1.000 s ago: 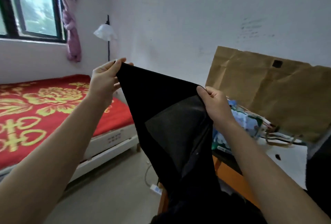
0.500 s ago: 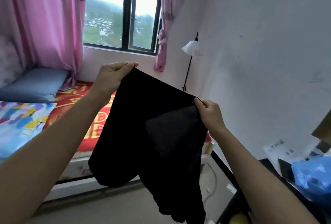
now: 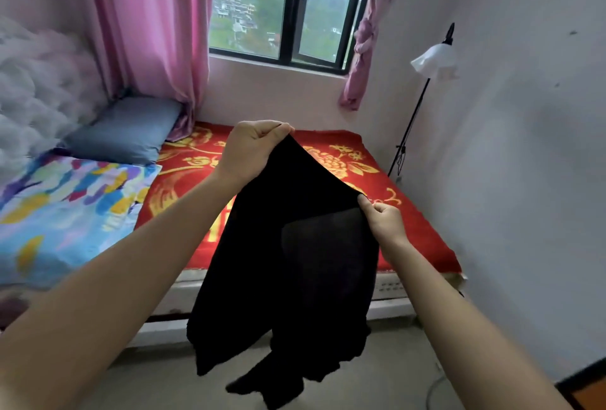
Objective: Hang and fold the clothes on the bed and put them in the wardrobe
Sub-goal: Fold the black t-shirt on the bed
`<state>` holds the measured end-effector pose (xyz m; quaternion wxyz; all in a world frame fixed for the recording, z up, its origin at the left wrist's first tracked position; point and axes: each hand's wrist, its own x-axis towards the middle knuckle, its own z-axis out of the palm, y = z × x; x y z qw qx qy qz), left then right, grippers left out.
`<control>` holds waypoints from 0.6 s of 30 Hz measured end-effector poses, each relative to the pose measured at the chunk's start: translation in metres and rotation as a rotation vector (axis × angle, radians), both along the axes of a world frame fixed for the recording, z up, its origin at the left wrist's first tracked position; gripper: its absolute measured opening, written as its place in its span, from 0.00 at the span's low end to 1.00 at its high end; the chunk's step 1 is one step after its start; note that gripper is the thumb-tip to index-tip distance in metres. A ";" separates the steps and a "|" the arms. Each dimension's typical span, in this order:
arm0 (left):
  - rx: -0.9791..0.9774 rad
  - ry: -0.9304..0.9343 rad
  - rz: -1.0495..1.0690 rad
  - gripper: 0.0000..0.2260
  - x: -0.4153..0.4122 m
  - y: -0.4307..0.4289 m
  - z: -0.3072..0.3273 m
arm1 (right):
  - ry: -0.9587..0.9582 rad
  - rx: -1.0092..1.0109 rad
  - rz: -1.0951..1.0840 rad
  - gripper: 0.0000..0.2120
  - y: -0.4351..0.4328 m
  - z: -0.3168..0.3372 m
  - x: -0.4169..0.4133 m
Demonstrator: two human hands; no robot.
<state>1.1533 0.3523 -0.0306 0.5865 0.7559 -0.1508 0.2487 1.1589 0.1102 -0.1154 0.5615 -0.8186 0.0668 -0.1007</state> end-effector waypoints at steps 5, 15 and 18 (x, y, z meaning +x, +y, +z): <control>0.154 -0.003 0.128 0.10 0.053 0.003 -0.015 | 0.114 0.039 0.102 0.24 0.012 -0.031 0.066; 0.195 0.022 0.318 0.11 0.197 -0.004 0.013 | 0.067 0.037 0.211 0.19 0.055 -0.040 0.244; 0.176 0.043 0.367 0.09 0.237 -0.001 0.018 | -0.043 -0.076 0.087 0.10 0.077 -0.056 0.258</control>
